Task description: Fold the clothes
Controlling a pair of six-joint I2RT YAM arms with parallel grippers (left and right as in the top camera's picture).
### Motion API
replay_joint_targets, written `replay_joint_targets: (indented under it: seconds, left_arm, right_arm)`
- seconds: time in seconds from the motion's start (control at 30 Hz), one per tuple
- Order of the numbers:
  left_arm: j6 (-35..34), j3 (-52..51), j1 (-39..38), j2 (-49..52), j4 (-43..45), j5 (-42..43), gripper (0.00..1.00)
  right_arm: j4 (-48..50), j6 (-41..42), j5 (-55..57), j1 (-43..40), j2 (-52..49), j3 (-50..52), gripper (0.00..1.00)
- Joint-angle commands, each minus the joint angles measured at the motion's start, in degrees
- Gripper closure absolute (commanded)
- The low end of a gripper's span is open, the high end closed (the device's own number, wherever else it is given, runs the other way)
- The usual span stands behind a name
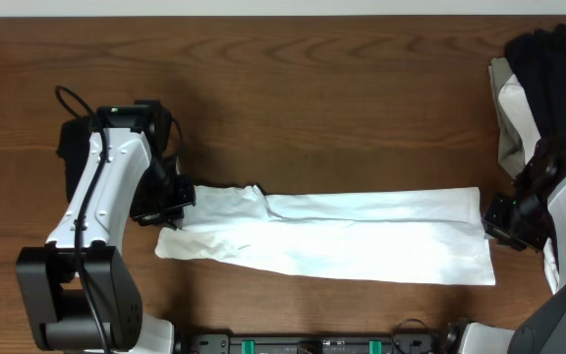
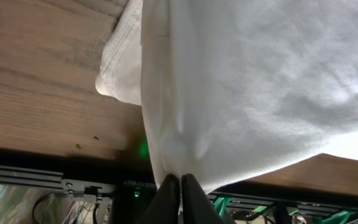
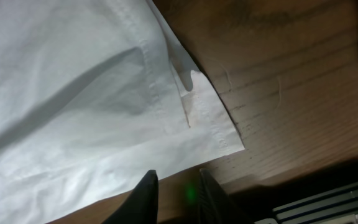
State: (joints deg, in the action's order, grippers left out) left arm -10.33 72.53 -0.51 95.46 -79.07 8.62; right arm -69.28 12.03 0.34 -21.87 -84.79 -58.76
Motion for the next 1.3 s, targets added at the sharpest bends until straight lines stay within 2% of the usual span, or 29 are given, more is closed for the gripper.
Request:
replay_joint_targets:
  seconds: [0.0,0.17,0.3,0.5,0.63,0.67,0.8,0.83,1.07,1.1,1.13,1.23,1.27]
  left_arm:
    - [-0.1,-0.2,-0.1,-0.9,-0.2,-0.1,0.94]
    - [-0.1,-0.2,-0.1,-0.9,-0.2,-0.1,0.94]
    - [-0.1,-0.2,-0.2,-0.9,-0.4,-0.1,0.94]
    - [-0.1,-1.9,-0.2,-0.9,0.3,-0.1,0.94]
    - [-0.1,-4.7,-0.2,-0.9,1.1,-0.1,0.91]
    - [-0.2,-5.3,-0.2,-0.9,1.1,-0.1,0.87]
    - [-0.3,-6.0,-0.2,-0.9,1.1,-0.1,0.46]
    - [-0.3,-6.0,-0.2,-0.9,1.1,-0.1,0.45]
    - [-2.8,-4.4,-0.2,-0.9,4.6,-0.1,0.47]
    - [-3.3,-3.7,-0.2,-0.9,5.7,0.0,0.52]
    - [-3.3,-3.0,-0.2,-0.9,7.3,1.1,0.62]
    - [-0.9,-2.4,-0.3,-0.9,13.4,7.7,0.86]
    - [0.2,-2.4,-0.5,-0.9,15.6,10.1,0.89]
  right_arm:
    - [0.7,1.2,0.3,-0.2,0.8,1.7,0.74]
    - [5.7,2.7,0.2,-0.2,0.8,6.5,0.68]
    - [9.1,2.8,-4.1,-0.2,0.8,8.8,0.67]
    - [9.3,2.7,-4.0,-0.2,0.8,9.0,0.66]
    - [9.3,2.7,-4.0,-0.2,0.8,9.0,0.66]
    - [9.4,2.7,-4.0,-0.2,0.8,9.0,0.66]
    - [9.6,2.7,-4.0,-0.2,0.8,9.0,0.66]
    - [9.6,2.7,-4.0,-0.2,0.8,9.0,0.65]
    - [9.6,2.7,-4.0,-0.2,0.8,9.0,0.65]
    - [9.6,2.7,-4.0,-0.2,0.8,9.0,0.65]
    - [9.7,2.7,-4.0,-0.2,0.8,9.0,0.65]
    - [9.7,2.7,-4.0,-0.2,0.8,9.0,0.65]
    - [9.7,2.7,-4.0,-0.2,0.8,9.0,0.65]
